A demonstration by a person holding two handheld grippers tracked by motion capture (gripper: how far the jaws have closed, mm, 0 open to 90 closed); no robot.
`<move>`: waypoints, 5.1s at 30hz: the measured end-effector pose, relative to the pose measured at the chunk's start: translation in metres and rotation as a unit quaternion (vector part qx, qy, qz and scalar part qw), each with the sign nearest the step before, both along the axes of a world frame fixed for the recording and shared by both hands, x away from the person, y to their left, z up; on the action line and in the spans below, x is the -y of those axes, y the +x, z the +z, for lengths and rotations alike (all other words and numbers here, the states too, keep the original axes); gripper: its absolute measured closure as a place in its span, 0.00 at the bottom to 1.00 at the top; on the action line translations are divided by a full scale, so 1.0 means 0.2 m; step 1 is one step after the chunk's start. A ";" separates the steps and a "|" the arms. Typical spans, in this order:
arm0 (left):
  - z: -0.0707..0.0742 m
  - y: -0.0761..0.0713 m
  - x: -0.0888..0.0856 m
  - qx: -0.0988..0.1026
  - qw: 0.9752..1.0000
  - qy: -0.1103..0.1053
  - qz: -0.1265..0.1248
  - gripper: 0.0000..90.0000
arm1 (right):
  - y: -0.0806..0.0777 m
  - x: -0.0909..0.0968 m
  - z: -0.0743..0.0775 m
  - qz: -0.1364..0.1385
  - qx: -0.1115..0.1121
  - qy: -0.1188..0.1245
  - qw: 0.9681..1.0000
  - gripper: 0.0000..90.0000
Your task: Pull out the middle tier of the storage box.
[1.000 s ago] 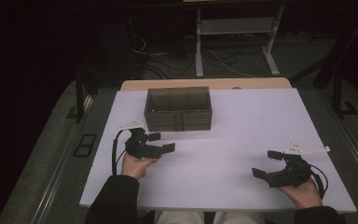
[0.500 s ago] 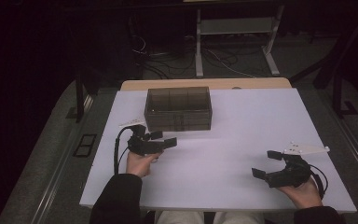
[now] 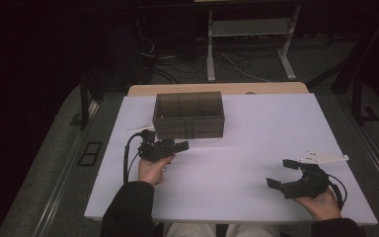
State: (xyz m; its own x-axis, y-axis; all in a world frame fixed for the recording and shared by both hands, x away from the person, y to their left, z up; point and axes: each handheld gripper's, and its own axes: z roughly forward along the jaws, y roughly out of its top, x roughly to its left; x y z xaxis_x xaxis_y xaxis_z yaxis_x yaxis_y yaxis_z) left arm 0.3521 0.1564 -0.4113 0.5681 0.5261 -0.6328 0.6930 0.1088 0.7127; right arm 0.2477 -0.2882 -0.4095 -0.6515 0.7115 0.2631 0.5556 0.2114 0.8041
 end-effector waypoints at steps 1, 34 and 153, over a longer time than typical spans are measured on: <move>0.00 0.01 0.00 -0.001 1.000 0.000 0.002 0.00 | 0.00 0.00 0.00 0.001 0.002 -0.001 1.000 0.00; -0.09 0.08 0.06 -0.090 0.987 -0.091 0.098 0.00 | 0.00 0.00 0.00 0.002 0.004 -0.003 1.000 0.00; -0.30 0.00 0.22 -0.166 0.899 -0.224 0.337 0.89 | 0.00 0.00 0.00 -0.004 0.010 -0.006 1.000 0.00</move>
